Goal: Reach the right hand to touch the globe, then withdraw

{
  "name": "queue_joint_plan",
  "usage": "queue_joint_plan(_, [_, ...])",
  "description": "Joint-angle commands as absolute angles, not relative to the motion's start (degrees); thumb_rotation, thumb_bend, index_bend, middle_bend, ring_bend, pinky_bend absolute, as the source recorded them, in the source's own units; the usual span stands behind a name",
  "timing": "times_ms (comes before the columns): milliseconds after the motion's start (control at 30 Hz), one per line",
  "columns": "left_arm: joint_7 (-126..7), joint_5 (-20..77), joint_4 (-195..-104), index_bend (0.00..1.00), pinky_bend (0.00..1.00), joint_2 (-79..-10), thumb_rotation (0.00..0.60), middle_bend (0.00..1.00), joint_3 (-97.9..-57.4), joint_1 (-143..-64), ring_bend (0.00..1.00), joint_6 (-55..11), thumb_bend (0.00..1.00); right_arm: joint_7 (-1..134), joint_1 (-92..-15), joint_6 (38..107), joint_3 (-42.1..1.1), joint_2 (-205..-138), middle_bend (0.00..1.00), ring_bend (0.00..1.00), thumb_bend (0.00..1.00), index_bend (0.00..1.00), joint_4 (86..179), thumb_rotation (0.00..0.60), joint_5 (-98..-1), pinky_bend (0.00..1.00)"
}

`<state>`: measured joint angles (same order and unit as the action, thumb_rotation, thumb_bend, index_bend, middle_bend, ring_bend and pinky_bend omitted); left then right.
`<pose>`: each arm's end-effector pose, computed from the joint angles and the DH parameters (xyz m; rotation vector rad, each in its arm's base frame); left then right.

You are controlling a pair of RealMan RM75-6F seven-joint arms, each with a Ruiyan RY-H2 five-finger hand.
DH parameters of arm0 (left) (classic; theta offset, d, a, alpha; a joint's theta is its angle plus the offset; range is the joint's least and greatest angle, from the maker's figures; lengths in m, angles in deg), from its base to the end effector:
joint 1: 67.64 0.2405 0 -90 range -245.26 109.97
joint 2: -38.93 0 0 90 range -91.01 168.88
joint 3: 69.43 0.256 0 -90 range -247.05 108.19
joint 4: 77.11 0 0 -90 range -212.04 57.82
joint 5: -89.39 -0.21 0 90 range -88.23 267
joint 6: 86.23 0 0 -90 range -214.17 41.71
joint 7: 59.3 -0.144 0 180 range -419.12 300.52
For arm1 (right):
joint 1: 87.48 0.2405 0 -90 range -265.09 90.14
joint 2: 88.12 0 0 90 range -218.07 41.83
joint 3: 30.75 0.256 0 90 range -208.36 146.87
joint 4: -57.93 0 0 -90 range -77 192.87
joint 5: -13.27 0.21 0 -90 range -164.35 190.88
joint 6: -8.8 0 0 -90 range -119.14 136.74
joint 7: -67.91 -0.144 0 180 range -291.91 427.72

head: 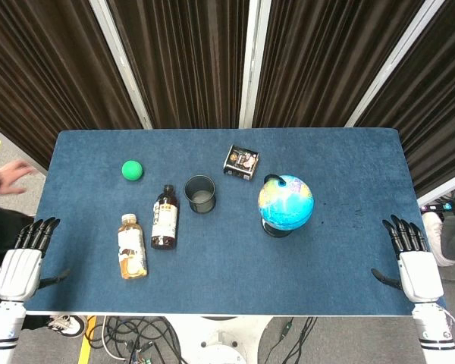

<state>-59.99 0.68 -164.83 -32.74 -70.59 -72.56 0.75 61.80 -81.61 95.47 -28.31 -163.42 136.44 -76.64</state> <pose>-0.3078 0.1752 0.1213 -1.4116 -0.9117 -0.9631 -0.3252 -0.1870 0.1157 1.4138 -0.9006 1.0085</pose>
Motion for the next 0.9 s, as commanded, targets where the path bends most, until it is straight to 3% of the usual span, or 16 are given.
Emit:
queue_joint_plan(33, [-59.92, 0.73, -164.85, 0.07, 0.11, -32.65, 0.600, 0.08, -70.60, -72.51, 0.04, 0.81, 0.08, 61.78, -81.50, 95.18, -28.35, -163.70, 0.00, 0.00, 0.00, 0.00, 136.45, 0.600, -76.50, 0.00])
queue_joint_plan(600, [-59.71, 0.70, -163.90, 0.07, 0.11, -33.26, 0.600, 0.08, -70.41, -72.64, 0.04, 0.32, 0.08, 64.34, -80.20, 95.25, -28.90, -162.95, 0.00, 0.00, 0.00, 0.00, 138.20, 0.600, -79.55, 0.00])
queue_joint_plan(900, [-59.63, 0.78, -163.66, 0.07, 0.11, -33.59, 0.600, 0.08, -70.63, -73.23, 0.04, -0.41, 0.08, 72.89, -75.27, 93.29, -28.23, -160.62, 0.00, 0.00, 0.00, 0.00, 146.90, 0.600, -86.20, 0.00])
